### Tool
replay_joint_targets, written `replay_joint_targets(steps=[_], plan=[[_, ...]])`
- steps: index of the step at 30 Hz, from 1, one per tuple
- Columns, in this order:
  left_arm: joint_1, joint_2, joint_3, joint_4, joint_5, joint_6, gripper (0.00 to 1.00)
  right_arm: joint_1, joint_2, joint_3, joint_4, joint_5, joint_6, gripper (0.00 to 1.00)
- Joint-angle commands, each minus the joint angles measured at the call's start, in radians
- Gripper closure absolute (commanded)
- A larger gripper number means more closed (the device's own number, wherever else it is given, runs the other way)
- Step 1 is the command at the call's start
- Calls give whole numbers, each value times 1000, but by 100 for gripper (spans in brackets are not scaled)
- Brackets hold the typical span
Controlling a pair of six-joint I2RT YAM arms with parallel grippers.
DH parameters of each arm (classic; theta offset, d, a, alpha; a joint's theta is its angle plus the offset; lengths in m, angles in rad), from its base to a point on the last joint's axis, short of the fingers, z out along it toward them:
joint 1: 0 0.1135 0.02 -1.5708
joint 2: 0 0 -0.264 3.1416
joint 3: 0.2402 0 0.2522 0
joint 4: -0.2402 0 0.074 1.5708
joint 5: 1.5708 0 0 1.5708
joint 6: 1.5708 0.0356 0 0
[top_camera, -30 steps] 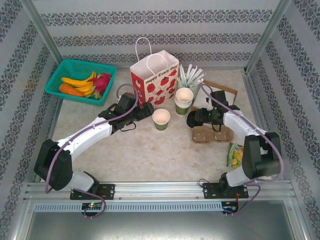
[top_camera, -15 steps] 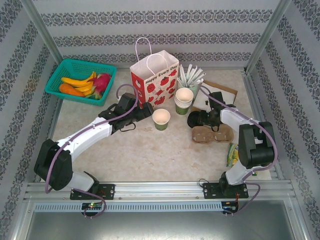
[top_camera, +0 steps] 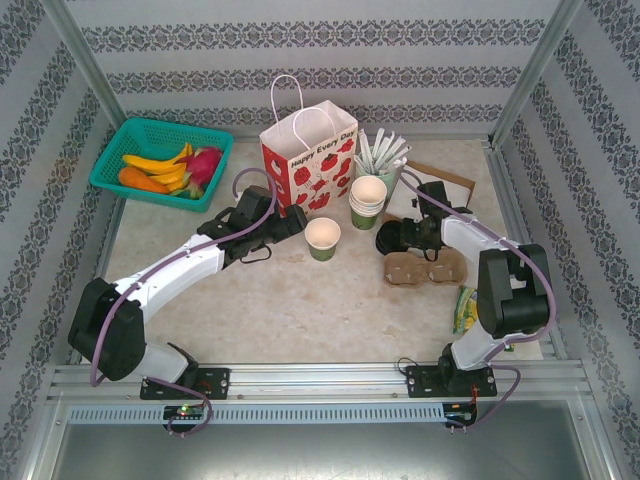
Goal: Pack the takeout coffee
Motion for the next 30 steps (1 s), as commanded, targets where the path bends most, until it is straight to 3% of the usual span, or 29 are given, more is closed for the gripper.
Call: replay_joint_targets(steps=[1,11,17,24,30], plan=[[-7,2,18,-22,-14,4,0,-5,-42,27,-27,39,-30,84],[-6,-20,16,13,10,60,0,-3,-95,22,-38,63,-43,84],[-7,-52,-23,115,70,102,0,3,-158,-8,-8,69,-42,85],[-19,-67,-9,155,121,209,0,126,-322,-46,-4,329,-40,86],[-85,-73,20,197,56,267,0,276,-421,-15,-42,494,89,87]])
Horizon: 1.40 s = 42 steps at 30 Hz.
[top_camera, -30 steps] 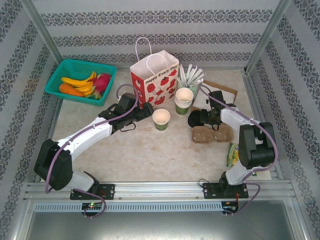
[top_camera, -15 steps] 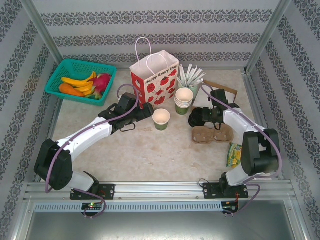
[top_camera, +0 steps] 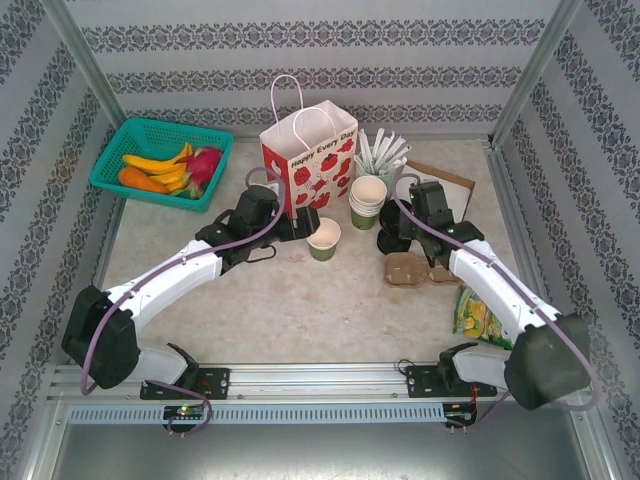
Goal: Pack the takeout coffee
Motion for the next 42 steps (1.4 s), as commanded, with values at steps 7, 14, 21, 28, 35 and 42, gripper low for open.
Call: replay_joint_targets(steps=[7,14,21,28,35,42], plan=[[-96,-11,5,275,-87,26,0,241,-26,75,116,236,196,87],[-141,-22,-15,484,-71,27,1,322,92,209,166,295,190,87],[-146,21,35,393,-194,33,8,355,121,255,187,309,190,87],[-145,120,98,442,-173,46,21,378,134,275,203,314,183,87],[-145,181,177,384,-153,71,57,403,151,290,210,334,153,87],[-145,185,180,369,-136,84,77,408,148,286,219,322,154,86]])
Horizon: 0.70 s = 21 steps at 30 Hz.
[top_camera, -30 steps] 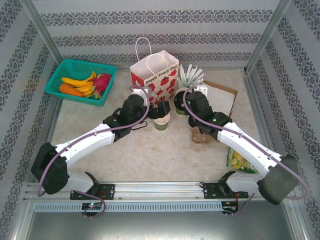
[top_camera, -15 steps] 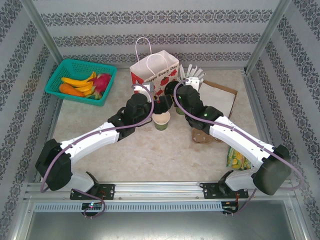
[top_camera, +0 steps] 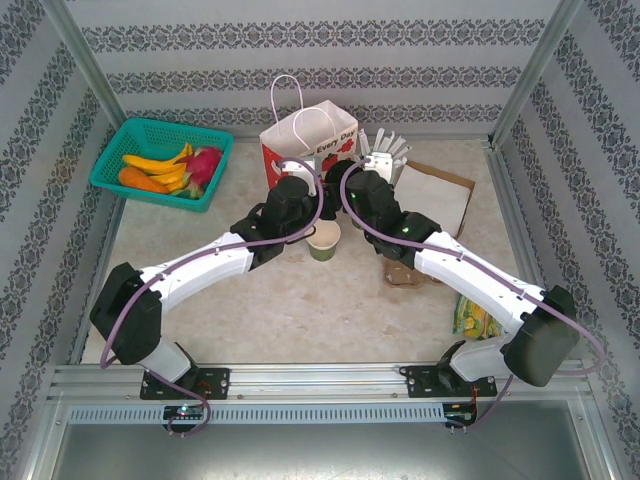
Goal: Pack the takeout coffee
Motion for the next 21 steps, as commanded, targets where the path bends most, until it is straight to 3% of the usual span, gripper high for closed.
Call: replay_joint_targets(steps=[1,6,12,21], plan=[[-9,9,27,-11,23,30,79,14,4,31,30,3,-13,86],[-9,3,35,-19,35,46,98,14,10,35,39,-25,-6,85],[-9,-13,38,-48,24,62,100,12,-4,31,71,-89,-14,77],[-2,-34,47,-90,0,178,100,-66,-104,-12,82,-278,64,33]])
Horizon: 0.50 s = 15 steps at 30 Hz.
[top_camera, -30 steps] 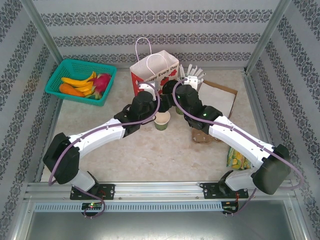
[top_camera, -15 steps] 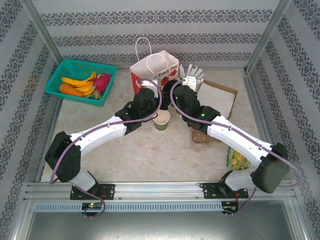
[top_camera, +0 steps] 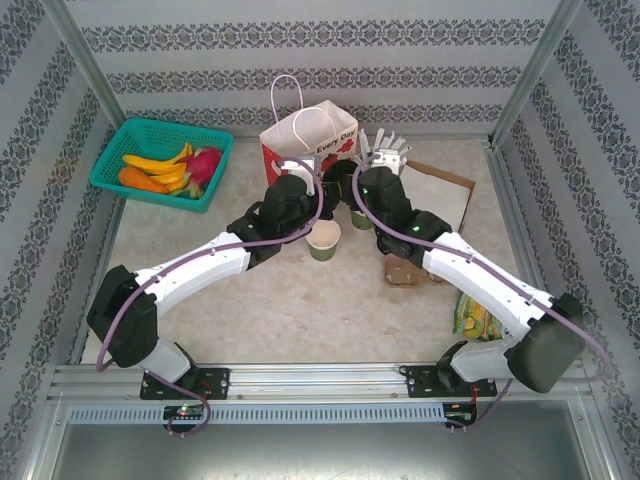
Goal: Pack the takeout coffee
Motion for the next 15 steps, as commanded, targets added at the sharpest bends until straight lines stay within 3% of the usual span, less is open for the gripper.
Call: replay_joint_targets(steps=[1,6,7,11,15], plan=[[-1,-19,37,-47,24,111,100,-19,-63,0,69,-176,82,28],[2,-53,23,-54,10,255,100,-64,-125,-8,52,-294,201,10],[2,-62,11,-45,-13,287,100,-71,-139,-10,54,-322,232,3],[5,-73,4,-30,-124,449,100,-103,-172,-8,32,-407,380,2],[11,-89,-12,16,-94,614,100,-140,-190,-38,88,-527,575,2]])
